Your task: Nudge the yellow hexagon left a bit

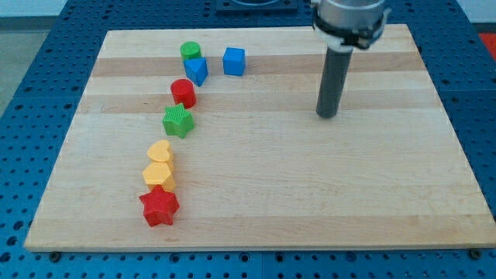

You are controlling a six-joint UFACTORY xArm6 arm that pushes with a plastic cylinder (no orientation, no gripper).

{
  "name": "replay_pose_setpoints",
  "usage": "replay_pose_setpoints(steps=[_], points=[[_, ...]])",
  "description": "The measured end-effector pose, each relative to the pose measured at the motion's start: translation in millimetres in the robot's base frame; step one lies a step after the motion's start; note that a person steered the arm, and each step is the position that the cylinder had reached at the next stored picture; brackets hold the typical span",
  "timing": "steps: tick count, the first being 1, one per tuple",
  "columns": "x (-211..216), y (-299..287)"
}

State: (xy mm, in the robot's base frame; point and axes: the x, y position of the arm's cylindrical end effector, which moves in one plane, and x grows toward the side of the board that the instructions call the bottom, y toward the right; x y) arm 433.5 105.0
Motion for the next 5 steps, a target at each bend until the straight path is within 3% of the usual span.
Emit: replay_pose_setpoints(steps=[2, 3, 5], points=[[110.5, -63.2], [131.7, -120.1], [131.7, -142.5]])
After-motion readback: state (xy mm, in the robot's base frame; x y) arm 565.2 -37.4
